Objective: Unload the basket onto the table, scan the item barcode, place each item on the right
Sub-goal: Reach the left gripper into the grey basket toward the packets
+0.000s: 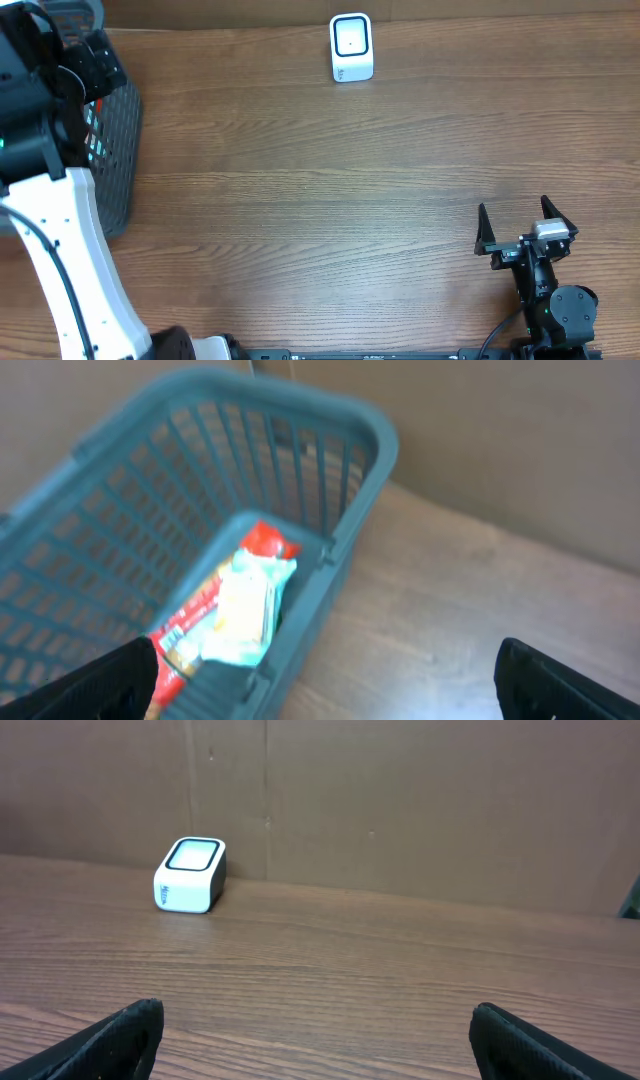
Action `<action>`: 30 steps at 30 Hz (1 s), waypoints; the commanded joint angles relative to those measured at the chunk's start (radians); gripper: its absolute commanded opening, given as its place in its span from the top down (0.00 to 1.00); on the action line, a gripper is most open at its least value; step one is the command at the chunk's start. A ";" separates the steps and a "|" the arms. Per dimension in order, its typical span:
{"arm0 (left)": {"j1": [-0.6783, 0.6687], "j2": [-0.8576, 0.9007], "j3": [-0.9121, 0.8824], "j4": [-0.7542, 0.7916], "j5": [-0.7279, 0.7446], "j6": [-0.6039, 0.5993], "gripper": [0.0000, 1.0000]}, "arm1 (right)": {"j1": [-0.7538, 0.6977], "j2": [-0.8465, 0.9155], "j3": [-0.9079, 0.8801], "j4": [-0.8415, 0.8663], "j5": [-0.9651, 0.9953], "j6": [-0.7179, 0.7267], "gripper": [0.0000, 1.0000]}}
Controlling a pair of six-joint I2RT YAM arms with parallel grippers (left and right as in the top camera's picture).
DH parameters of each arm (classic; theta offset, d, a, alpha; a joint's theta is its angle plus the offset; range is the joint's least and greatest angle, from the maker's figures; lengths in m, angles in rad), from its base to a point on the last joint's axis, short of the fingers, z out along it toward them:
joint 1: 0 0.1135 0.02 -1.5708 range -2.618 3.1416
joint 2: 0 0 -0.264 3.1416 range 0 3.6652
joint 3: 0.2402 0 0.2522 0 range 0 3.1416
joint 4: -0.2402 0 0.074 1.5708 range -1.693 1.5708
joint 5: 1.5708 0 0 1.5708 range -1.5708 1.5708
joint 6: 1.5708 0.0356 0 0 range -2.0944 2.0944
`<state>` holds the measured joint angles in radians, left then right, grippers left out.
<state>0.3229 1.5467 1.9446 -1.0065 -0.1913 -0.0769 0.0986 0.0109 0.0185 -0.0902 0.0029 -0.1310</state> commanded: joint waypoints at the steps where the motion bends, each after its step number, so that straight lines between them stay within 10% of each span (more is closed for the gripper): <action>1: 0.027 0.032 0.017 -0.008 0.036 -0.019 0.00 | -0.005 -0.008 -0.011 0.006 -0.005 -0.001 0.00; 30: 0.408 0.334 0.017 0.031 0.346 0.110 0.00 | -0.005 -0.008 -0.011 0.006 -0.005 -0.001 0.00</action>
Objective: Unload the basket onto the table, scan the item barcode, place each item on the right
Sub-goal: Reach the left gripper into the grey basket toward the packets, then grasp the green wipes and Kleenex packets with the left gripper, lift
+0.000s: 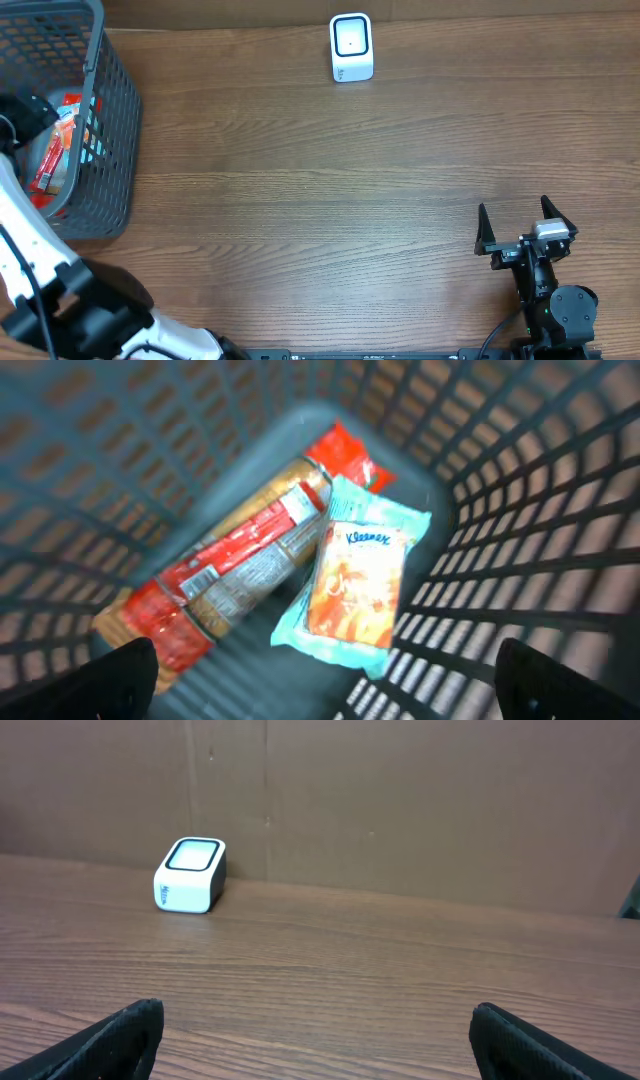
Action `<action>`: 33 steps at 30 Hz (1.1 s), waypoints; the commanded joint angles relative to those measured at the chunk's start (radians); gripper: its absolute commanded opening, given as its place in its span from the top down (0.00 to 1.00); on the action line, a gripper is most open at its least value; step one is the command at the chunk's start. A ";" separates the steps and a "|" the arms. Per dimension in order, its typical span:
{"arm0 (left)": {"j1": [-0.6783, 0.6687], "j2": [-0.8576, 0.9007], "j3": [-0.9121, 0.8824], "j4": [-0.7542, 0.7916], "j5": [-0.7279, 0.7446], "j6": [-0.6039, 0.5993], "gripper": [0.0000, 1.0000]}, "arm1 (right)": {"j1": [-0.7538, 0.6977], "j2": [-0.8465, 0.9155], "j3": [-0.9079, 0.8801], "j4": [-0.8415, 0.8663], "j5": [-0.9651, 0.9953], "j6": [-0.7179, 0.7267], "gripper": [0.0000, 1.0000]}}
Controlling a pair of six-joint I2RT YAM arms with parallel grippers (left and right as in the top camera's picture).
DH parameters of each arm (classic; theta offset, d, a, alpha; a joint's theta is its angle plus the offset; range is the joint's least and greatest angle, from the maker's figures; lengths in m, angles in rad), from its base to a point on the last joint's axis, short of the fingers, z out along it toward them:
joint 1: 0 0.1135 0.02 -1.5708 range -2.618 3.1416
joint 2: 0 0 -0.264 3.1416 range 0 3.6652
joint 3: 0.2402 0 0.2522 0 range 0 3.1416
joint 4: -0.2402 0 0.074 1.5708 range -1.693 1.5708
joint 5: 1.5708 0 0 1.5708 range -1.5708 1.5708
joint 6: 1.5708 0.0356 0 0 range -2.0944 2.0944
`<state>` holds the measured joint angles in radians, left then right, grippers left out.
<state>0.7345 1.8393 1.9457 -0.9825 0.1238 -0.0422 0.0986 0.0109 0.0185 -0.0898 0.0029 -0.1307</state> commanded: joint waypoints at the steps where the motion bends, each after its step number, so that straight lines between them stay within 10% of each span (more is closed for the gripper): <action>1: -0.005 0.069 0.016 0.023 0.040 0.100 0.00 | -0.005 -0.008 -0.011 0.006 -0.005 -0.001 0.00; 12: -0.005 0.253 0.016 0.060 0.218 0.270 0.00 | -0.005 -0.008 -0.011 0.006 -0.005 -0.001 0.00; 33: -0.040 0.365 -0.034 0.095 0.127 0.309 0.00 | -0.005 -0.008 -0.011 0.006 -0.005 -0.001 0.00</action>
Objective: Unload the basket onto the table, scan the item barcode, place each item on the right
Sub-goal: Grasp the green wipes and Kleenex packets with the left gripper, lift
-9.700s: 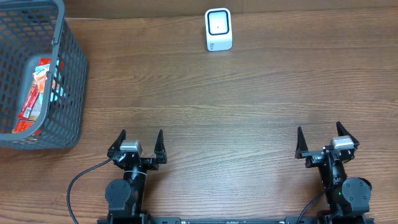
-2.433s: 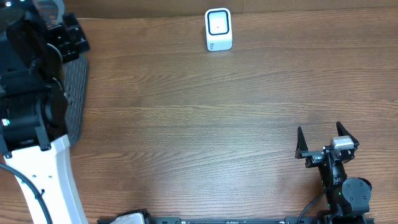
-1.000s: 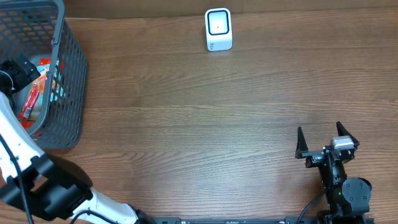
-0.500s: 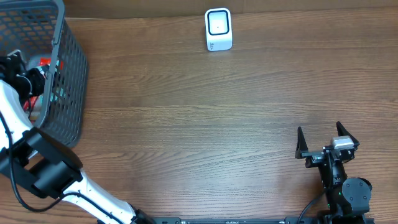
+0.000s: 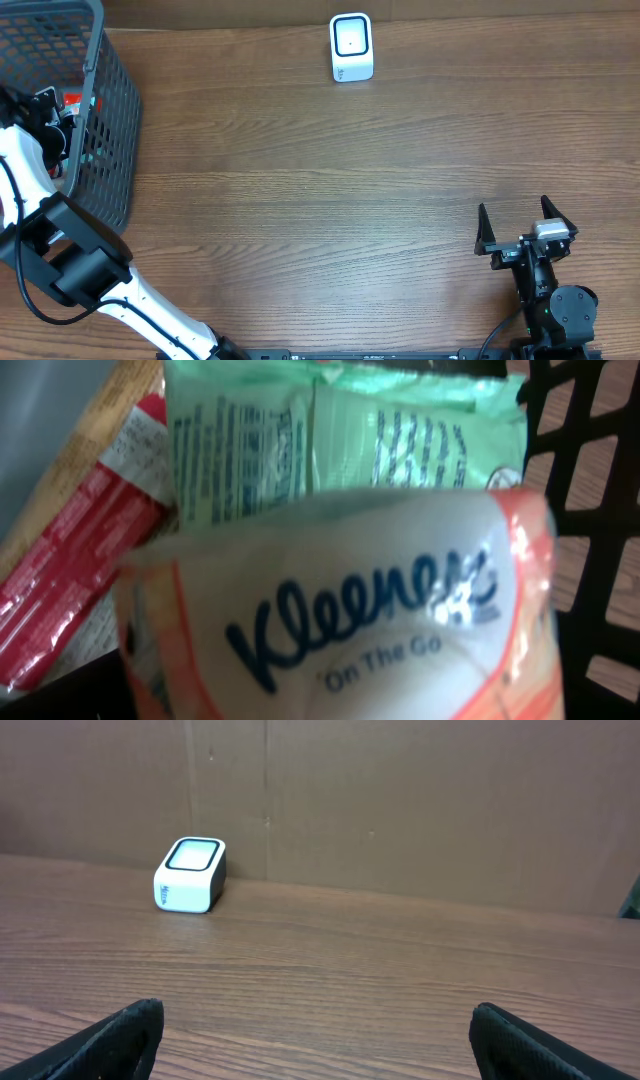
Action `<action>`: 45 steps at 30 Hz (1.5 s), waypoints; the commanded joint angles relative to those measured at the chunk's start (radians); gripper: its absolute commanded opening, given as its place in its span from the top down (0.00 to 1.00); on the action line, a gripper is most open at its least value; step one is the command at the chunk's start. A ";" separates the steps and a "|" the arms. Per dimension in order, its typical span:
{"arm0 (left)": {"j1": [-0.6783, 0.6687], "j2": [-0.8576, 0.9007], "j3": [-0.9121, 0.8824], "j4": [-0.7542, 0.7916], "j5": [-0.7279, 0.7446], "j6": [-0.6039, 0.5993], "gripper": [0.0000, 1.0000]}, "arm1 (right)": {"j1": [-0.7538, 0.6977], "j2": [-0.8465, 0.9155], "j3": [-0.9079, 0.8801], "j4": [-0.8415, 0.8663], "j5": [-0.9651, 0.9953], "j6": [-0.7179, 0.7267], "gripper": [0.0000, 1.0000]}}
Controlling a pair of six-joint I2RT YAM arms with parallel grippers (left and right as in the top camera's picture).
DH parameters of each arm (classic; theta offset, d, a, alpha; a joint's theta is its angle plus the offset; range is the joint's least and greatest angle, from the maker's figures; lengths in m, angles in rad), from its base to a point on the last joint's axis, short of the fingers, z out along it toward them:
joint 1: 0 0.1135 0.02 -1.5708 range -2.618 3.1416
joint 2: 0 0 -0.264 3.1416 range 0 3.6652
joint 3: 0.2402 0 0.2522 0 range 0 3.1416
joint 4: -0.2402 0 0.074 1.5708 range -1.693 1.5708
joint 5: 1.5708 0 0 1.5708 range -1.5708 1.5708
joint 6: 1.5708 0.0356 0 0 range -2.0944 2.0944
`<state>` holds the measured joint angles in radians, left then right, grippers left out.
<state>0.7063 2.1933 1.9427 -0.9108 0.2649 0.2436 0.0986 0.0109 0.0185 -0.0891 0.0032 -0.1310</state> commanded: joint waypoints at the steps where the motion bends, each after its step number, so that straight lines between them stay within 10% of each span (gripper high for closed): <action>1: -0.014 0.011 -0.047 0.038 -0.014 0.023 0.00 | -0.005 -0.008 -0.011 0.005 -0.006 -0.001 0.00; 17: -0.015 0.009 -0.082 0.097 -0.080 0.018 0.48 | -0.005 -0.008 -0.011 0.005 -0.006 -0.001 0.00; 45: -0.105 -0.573 0.254 -0.074 0.026 -0.193 0.50 | -0.005 -0.008 -0.011 0.005 -0.006 -0.001 0.00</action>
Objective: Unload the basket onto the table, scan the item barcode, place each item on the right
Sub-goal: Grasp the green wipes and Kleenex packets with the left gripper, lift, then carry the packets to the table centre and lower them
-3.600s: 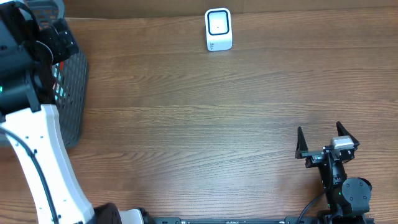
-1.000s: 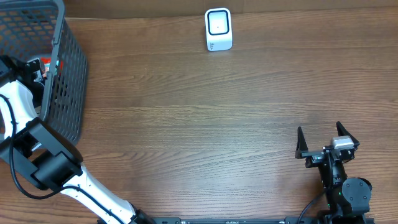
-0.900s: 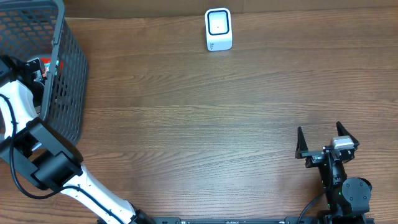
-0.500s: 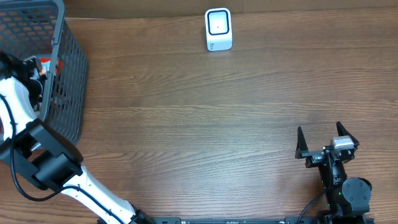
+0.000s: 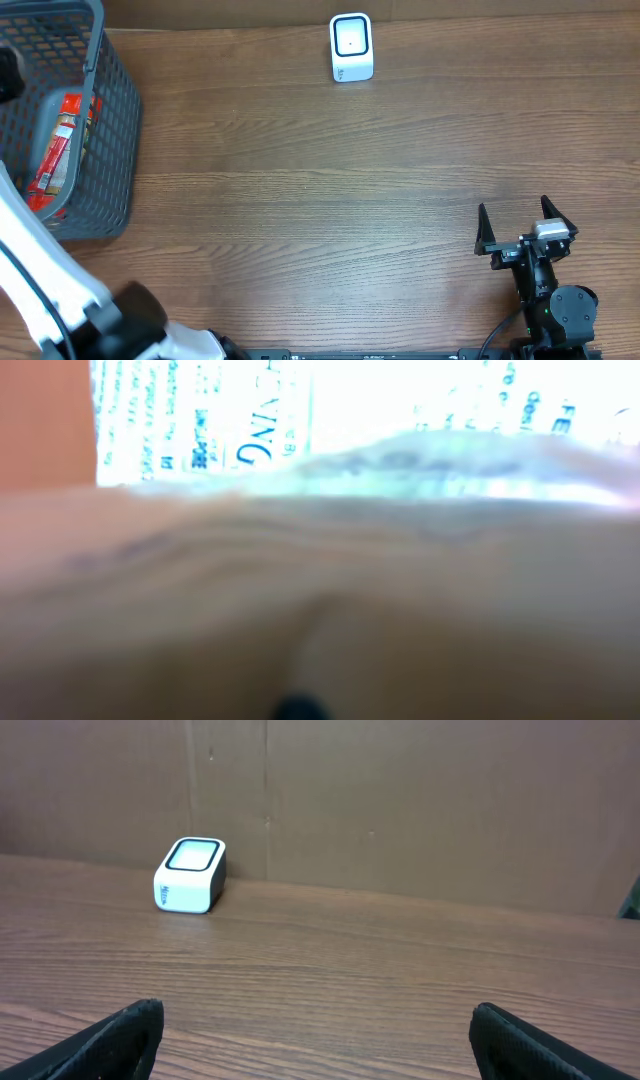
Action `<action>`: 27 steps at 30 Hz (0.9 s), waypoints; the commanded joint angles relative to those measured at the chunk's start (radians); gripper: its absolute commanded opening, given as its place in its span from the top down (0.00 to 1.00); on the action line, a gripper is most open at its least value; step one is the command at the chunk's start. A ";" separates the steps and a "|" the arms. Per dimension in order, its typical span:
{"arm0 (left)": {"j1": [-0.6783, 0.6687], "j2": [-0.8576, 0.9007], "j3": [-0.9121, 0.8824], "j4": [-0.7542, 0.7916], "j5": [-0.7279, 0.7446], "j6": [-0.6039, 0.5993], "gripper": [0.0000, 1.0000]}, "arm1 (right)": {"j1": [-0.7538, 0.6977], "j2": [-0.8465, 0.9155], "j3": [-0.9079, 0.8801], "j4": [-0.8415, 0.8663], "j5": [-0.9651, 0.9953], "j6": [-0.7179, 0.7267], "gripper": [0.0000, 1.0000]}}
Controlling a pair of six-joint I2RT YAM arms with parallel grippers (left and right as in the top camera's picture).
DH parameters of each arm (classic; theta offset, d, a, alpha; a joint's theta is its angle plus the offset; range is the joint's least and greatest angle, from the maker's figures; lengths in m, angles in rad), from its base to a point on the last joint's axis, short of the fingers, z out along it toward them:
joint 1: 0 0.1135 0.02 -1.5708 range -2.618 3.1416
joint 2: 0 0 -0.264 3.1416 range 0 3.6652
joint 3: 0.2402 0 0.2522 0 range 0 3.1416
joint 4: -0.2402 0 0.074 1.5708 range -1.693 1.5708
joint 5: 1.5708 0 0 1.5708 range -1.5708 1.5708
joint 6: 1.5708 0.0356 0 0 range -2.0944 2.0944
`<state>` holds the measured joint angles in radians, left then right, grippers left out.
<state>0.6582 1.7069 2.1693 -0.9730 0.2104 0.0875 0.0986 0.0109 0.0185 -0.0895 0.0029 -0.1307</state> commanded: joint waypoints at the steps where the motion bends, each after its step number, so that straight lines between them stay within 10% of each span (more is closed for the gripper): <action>1: -0.082 -0.111 0.027 -0.026 0.079 -0.037 0.50 | -0.005 -0.008 -0.011 0.006 -0.005 -0.001 0.00; 14: -0.661 -0.193 -0.001 -0.303 0.070 -0.040 0.55 | -0.005 -0.008 -0.011 0.005 -0.005 -0.001 0.00; 27: -1.107 -0.070 -0.351 -0.119 -0.019 -0.159 0.55 | -0.005 -0.008 -0.011 0.006 -0.005 -0.001 0.00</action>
<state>-0.3668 1.6051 1.9091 -1.1656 0.2050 -0.0074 0.0986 0.0109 0.0185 -0.0898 0.0029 -0.1310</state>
